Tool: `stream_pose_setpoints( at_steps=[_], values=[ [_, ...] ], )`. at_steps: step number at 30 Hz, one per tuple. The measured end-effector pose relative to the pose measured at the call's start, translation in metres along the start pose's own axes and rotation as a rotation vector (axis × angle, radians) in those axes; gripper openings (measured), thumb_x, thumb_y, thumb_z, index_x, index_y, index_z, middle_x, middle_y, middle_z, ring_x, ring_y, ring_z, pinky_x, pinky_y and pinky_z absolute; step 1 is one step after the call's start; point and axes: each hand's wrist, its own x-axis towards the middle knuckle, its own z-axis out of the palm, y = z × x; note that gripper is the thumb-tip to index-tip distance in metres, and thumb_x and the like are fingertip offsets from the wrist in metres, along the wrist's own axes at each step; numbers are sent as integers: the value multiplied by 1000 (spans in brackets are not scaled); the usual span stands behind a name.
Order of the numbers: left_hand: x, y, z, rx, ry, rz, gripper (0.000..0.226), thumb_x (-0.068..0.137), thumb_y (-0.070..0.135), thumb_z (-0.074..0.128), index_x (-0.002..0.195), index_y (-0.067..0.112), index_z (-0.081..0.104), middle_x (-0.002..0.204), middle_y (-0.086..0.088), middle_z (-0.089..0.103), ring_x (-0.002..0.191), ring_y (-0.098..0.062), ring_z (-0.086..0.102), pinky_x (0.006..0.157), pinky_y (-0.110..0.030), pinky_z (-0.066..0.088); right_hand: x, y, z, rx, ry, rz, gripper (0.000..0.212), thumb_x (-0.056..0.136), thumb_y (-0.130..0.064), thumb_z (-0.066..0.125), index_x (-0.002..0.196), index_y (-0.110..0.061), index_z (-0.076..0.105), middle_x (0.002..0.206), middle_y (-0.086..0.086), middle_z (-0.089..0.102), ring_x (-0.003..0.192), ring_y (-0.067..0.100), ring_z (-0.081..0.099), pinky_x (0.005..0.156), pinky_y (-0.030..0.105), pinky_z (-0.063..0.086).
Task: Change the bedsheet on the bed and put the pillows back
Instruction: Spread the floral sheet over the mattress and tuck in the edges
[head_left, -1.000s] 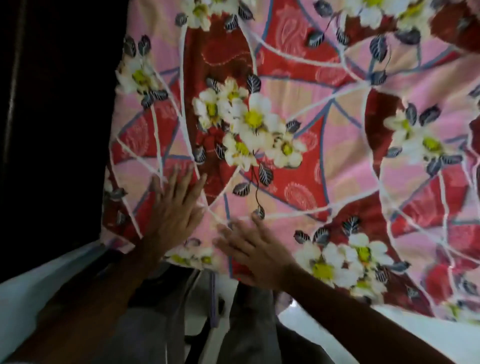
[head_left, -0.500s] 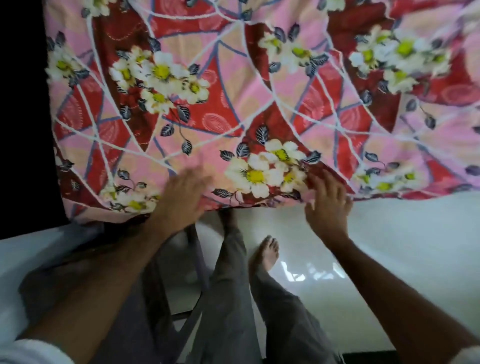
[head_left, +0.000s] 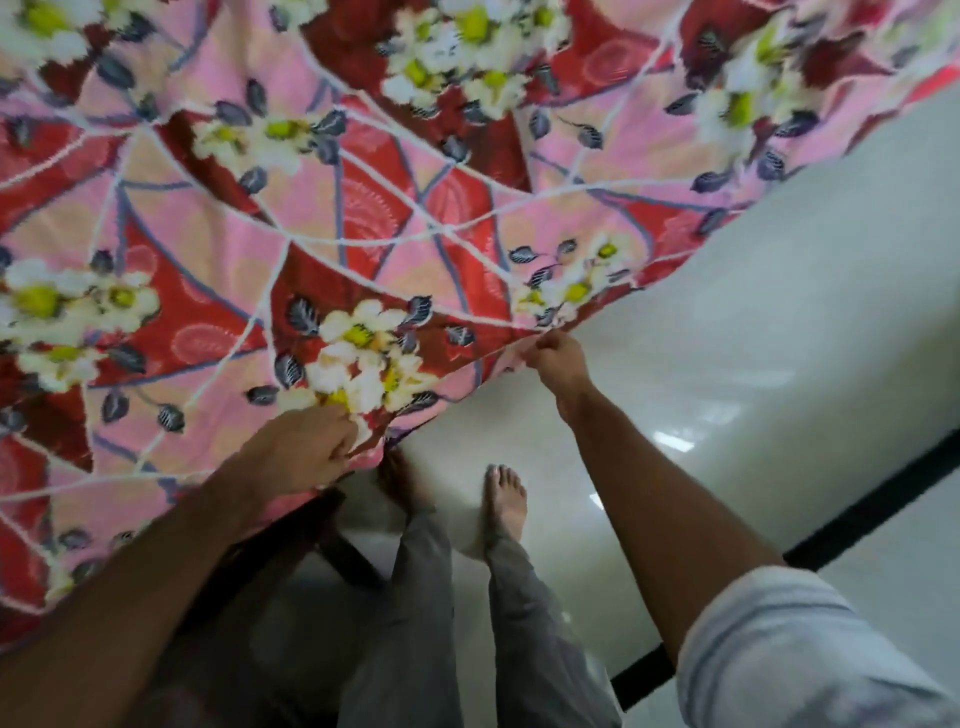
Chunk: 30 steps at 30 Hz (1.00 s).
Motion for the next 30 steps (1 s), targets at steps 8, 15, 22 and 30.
stream_pose_setpoints(
  at_steps=[8, 15, 22, 30],
  values=[
    [74, 18, -98, -98, 156, 186, 35, 91, 50, 42, 108, 25, 60, 105, 4, 59, 97, -20, 61, 78, -41, 53, 0, 5, -77, -276, -46, 174, 15, 86, -12, 70, 101, -9, 64, 96, 9, 64, 87, 22, 59, 71, 27, 44],
    [181, 93, -165, 114, 356, 230, 63, 97, 36, 61, 153, 24, 35, 163, -9, 29, 149, -36, 30, 112, -65, 36, 70, -50, -151, 210, 247, 63, 43, 95, -37, 61, 104, 5, 63, 87, 11, 55, 81, 22, 52, 71, 38, 40],
    [268, 170, -192, 159, 286, 95, 68, 103, 50, 43, 162, 28, 17, 171, -5, 6, 156, -37, 9, 115, -69, 22, 143, -74, -232, 146, 273, 1, 25, 84, -7, 65, 66, -18, 52, 66, -2, 59, 63, 10, 60, 56, 20, 44],
    [376, 302, -292, 188, 243, 184, 70, 98, 35, 59, 159, 26, 26, 170, -7, 14, 156, -39, 8, 116, -73, 20, 181, -52, -426, 43, 283, 97, 8, 89, -20, 60, 89, -13, 63, 88, 5, 73, 92, 27, 70, 84, 41, 56]
  ],
)
